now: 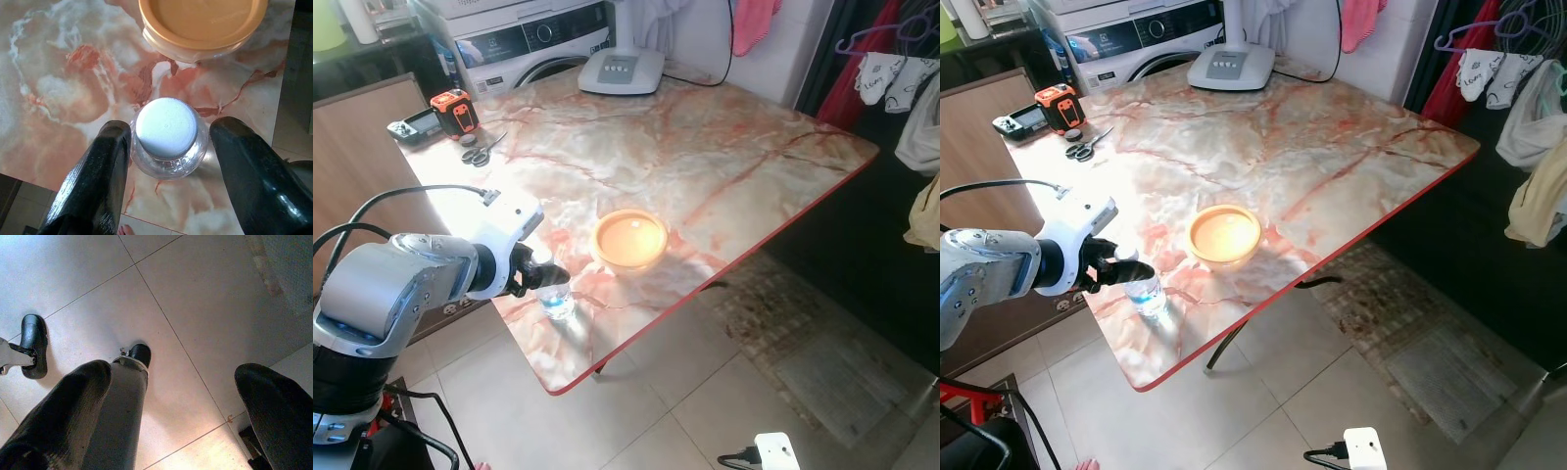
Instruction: Restocking fridge
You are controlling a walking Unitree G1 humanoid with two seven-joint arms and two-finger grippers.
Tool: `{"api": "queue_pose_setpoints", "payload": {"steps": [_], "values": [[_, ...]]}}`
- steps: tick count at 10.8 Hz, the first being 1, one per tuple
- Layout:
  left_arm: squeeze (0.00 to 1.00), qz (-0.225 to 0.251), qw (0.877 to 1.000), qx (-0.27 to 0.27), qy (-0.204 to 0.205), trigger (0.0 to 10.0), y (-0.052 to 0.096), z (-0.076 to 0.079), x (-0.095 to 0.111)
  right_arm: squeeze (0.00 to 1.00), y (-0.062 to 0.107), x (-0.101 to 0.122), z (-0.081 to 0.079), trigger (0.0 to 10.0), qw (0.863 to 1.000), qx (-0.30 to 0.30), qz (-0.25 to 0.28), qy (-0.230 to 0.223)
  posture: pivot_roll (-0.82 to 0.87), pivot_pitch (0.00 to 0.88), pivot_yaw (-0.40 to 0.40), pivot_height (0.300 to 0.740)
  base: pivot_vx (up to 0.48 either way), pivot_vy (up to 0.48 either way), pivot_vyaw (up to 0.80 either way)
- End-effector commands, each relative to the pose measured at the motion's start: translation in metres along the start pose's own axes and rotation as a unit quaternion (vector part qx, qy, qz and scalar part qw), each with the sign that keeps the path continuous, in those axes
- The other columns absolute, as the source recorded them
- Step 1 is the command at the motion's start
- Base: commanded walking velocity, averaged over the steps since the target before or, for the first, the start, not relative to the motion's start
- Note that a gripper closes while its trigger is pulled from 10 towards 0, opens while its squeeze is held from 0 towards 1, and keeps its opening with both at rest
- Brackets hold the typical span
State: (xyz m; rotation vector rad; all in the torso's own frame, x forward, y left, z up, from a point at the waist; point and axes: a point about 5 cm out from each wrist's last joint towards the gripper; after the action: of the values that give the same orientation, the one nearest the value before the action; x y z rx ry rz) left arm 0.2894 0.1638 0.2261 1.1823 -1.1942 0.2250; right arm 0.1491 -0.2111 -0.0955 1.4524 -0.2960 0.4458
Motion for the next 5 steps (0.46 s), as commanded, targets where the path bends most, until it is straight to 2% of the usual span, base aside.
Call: {"api": "queue_pose_setpoints", "payload": {"steps": [1, 2, 5], "values": [[0.00, 0.005, 1.000, 0.012, 0.005, 10.0, 0.0033, -0.0040, -0.0002, 0.00, 0.0002, -0.0019, -0.0012, 10.0, 1.000, 0.002, -0.001, 0.002, 0.15, 0.078, 0.018, 0.740, 0.000, 0.000, 0.00], [0.00, 0.004, 1.000, 0.017, 0.004, 8.3, 0.0039, -0.0051, -0.0005, 0.00, 0.0002, -0.0019, -0.0010, 10.0, 1.000, 0.002, -0.001, 0.002, 0.15, 0.078, 0.016, 0.740, 0.000, 0.000, 0.00], [0.00, 0.009, 1.000, 0.018, 0.003, 8.3, 0.0040, -0.0055, 0.0009, 0.00, 0.0002, -0.0019, -0.0011, 10.0, 1.000, 0.002, -0.001, 0.002, 0.15, 0.079, 0.016, 0.740, 0.000, 0.000, 0.00]]}}
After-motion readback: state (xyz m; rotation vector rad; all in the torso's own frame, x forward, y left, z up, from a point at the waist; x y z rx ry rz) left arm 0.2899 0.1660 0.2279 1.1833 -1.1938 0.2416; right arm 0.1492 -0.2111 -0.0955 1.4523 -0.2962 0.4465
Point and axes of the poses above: a point about 5 cm out from each wrist's last joint towards the gripper, its own y axis pointing back from the gripper into the wrist, its own x axis along the axis of the wrist's last joint, z = x × y, and after that the axes turned 2 degrees about y, right-handed
